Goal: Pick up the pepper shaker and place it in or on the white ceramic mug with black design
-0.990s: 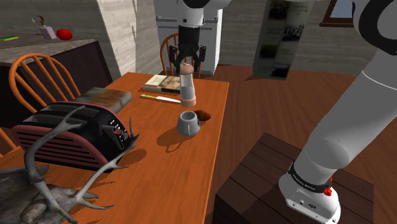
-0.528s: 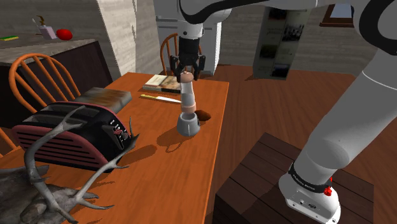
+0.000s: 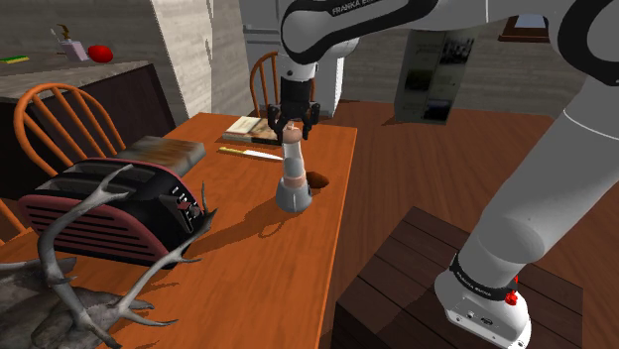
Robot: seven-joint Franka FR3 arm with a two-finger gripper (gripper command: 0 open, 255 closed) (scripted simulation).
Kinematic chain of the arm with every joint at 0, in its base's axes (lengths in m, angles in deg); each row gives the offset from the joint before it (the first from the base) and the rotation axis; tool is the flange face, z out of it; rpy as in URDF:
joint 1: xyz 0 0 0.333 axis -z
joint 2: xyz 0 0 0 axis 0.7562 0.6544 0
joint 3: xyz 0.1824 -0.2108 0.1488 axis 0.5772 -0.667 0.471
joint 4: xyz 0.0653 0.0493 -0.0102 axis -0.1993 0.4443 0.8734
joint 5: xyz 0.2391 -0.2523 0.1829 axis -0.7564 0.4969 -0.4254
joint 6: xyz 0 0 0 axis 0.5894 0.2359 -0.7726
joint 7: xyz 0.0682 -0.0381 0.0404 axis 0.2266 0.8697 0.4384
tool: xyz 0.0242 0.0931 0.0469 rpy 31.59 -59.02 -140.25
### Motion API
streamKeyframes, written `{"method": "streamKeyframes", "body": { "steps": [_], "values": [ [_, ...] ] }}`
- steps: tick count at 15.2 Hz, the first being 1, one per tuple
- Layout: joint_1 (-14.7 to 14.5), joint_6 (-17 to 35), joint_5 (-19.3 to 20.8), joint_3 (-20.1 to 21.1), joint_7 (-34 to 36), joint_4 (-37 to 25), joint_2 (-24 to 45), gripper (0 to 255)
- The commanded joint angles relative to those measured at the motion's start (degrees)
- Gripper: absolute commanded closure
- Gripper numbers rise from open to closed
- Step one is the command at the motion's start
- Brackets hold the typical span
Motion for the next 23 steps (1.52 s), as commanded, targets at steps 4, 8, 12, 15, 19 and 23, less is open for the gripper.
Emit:
{"method": "streamKeyframes", "body": {
  "steps": [4, 8, 12, 15, 19, 23],
  "values": [
    [-0.03, 1.79, -0.04, 0.05, -0.18, 1.54, 0.22, 255],
    [-0.03, 1.79, -0.04, 0.05, -0.18, 1.54, 0.22, 255],
    [-0.05, 1.83, -0.07, 0.06, -0.17, 1.66, 0.13, 0],
    [-0.03, 1.79, -0.04, 0.05, -0.18, 1.54, 0.22, 0],
    [0.38, -5.40, 0.04, -0.55, -0.19, -4.47, -0.93, 0],
    [0.38, -5.40, 0.04, -0.55, -0.19, -4.47, -0.93, 0]
  ]
}}
